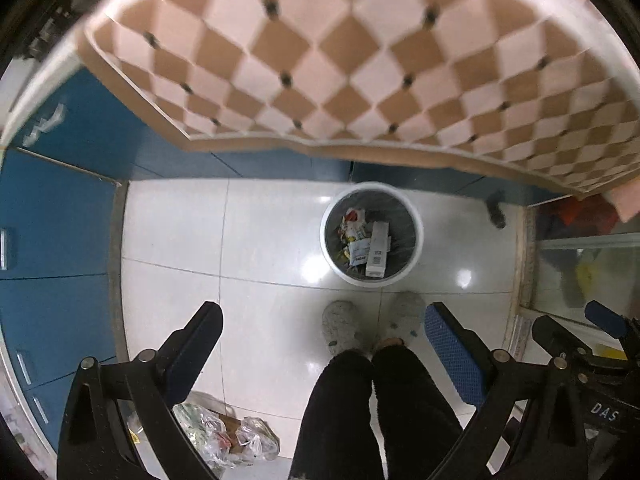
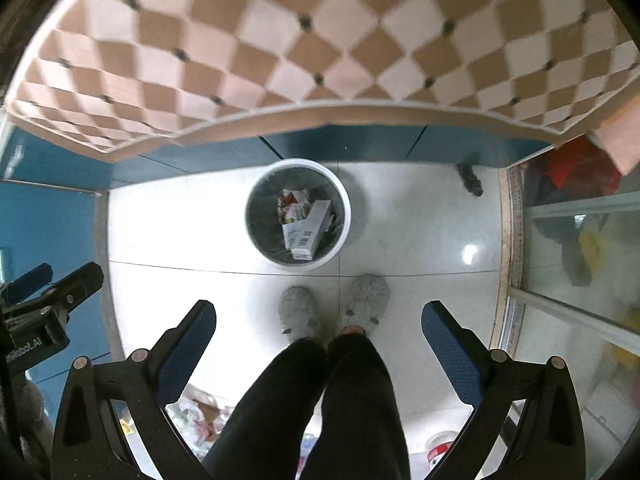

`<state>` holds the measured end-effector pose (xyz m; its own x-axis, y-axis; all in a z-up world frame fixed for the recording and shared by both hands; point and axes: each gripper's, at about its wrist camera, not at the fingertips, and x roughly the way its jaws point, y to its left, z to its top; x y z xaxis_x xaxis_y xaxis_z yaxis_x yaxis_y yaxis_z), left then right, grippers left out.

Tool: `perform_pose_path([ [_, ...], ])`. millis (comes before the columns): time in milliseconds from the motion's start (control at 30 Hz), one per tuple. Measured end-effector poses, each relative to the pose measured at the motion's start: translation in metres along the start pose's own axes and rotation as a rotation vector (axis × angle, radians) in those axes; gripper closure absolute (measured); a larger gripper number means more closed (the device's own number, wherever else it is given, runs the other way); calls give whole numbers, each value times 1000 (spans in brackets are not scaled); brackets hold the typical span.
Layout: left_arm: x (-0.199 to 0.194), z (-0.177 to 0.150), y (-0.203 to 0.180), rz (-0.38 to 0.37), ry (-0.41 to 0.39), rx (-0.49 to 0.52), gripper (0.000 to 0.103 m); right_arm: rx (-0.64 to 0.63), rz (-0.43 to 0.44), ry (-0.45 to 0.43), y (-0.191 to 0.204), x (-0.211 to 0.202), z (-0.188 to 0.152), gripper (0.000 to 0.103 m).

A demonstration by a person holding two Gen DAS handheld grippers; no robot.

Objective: Collect trash
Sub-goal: 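Raise both tools from the bin back toward the counter, then grasp the red sugar bag with the left tool while the right tool grasps a small green wrapper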

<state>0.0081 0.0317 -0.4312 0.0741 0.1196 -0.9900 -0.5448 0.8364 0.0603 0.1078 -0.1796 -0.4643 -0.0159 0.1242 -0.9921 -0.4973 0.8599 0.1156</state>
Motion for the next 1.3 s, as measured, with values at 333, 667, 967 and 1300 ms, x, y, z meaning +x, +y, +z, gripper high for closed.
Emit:
perform_pose_path([
  [333,-97,-16,10,-40,-72,34,0,-41,16,-83,25,-142,-29,0],
  [667,-155,29,20,-93,-206,-3,0,31,98,-199,28,-221,-16,0],
  [967,-130,158,12,-239,-159,-256,0,147,171,-289,-23,-244,101,0],
  [1300,-37,295,1,-276,15,-567,3,116,175,-261,-99,-206,314,8],
])
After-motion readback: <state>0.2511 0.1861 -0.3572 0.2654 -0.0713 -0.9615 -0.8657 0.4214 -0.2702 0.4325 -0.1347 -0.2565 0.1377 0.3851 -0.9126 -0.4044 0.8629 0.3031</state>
